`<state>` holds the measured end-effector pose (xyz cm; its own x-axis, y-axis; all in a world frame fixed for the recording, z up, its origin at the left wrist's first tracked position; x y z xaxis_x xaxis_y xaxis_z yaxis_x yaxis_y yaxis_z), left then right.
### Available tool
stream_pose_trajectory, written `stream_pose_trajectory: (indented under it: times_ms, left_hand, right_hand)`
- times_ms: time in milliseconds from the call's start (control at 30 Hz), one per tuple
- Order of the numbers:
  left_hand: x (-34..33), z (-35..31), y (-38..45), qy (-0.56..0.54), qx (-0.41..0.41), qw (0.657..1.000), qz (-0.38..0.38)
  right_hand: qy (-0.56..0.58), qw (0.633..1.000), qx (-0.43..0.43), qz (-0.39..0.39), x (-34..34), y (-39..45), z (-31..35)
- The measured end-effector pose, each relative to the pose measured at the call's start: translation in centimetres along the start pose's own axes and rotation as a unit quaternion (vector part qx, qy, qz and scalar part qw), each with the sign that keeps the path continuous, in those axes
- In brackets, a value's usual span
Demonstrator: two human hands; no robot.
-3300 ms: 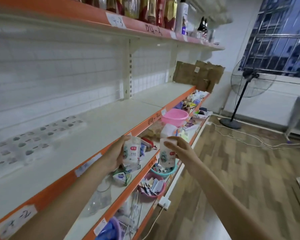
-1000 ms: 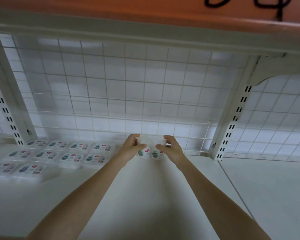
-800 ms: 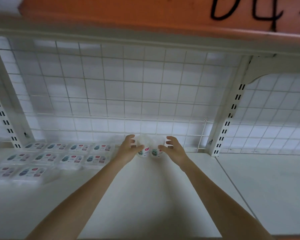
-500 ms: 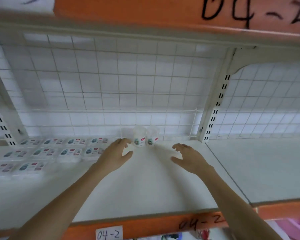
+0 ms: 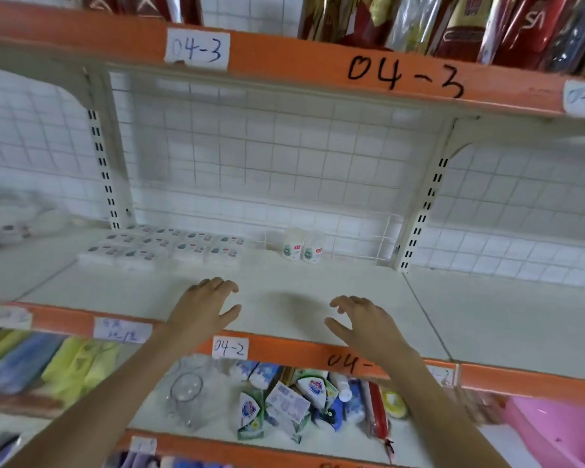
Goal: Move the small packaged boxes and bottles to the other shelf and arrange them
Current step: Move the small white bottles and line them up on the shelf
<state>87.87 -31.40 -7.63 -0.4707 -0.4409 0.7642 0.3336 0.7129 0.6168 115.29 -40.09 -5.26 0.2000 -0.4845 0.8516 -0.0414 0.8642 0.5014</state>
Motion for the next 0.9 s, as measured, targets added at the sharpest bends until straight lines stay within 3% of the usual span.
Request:
stream_pose_trajectory:
  times_ms: [267, 433, 633, 900]
  left_hand:
    - [9.5, 3.5, -12.5, 0.080, 0.106, 0.991, 0.022]
    - [16.2, 6.9, -19.0, 0.148, 0.219, 0.964, 0.002]
    - [22.3, 12.7, -25.3, 0.181, 0.299, 0.937, -0.022]
    - [29.2, 23.7, -28.9, 0.213, 0.343, 0.915, -0.016]
  right_hand:
    - [0.087, 0.988, 0.123, 0.045, -1.5, -2.1, 10.2]
    - [0.149, 0.964, 0.206, 0.073, -3.7, -1.9, 19.0]
    - [0.204, 0.935, 0.274, 0.095, -7.2, -1.1, 30.1]
    - [0.224, 0.927, 0.285, 0.098, -11.5, 3.8, 44.9]
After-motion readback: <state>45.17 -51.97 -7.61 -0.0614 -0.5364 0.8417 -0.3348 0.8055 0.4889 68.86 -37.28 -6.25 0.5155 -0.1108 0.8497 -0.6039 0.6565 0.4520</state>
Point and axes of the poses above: each hand's wrist, its own y-axis towards the middle knuckle, its own x-axis out of the back of the hand, z = x × y, the point moved 1 cm from there along y, towards the middle knuckle, and after that the axes turned 14 degrees about -z, right-handed, at the moved point
